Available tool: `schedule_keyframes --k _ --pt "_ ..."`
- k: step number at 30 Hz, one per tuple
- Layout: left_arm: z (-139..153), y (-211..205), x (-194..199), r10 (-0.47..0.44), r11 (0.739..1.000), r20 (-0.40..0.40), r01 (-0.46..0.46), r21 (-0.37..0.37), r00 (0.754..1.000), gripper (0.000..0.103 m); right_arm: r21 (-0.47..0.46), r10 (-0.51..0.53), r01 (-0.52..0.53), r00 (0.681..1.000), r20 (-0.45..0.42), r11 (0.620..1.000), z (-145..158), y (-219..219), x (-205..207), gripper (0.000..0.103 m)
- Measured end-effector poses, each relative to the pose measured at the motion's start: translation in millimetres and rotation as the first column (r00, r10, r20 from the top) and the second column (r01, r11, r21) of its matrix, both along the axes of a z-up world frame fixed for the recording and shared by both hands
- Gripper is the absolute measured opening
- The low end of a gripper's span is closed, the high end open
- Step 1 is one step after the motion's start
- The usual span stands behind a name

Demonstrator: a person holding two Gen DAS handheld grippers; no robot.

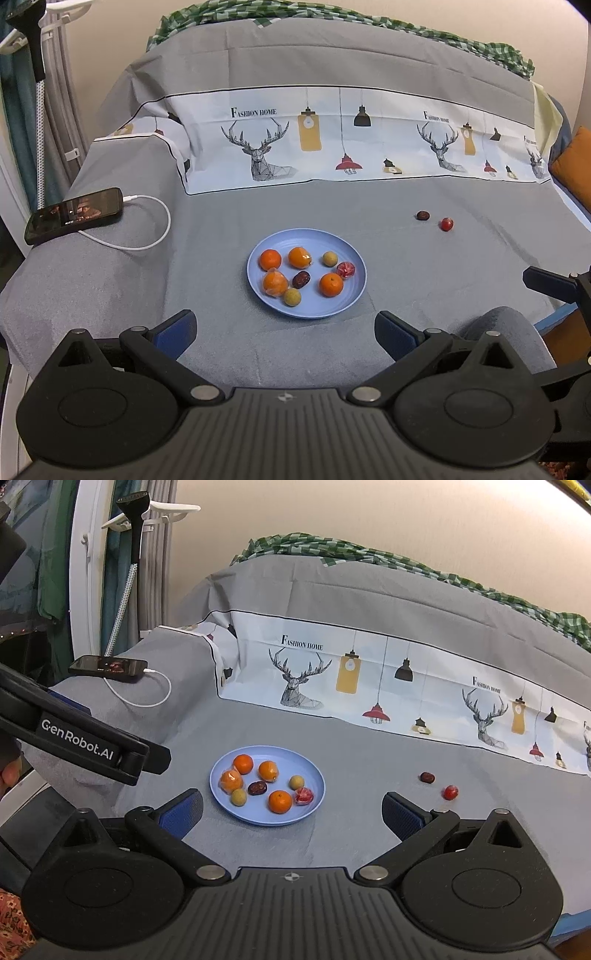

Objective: Organize fruits

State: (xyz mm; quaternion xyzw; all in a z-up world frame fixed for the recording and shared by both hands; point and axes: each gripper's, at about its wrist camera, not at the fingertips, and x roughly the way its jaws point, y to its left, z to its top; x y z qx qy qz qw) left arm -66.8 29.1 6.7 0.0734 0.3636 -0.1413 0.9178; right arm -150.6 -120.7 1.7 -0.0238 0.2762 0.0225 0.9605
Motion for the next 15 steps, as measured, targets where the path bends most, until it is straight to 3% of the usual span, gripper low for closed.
schedule_keyframes --k 15 --pt "-4.5 -4.2 23.6 0.024 0.999 -0.013 -0.023 0.029 1.0 0.102 0.04 0.006 -0.005 0.999 -0.033 0.999 -12.1 -7.4 13.5 0.102"
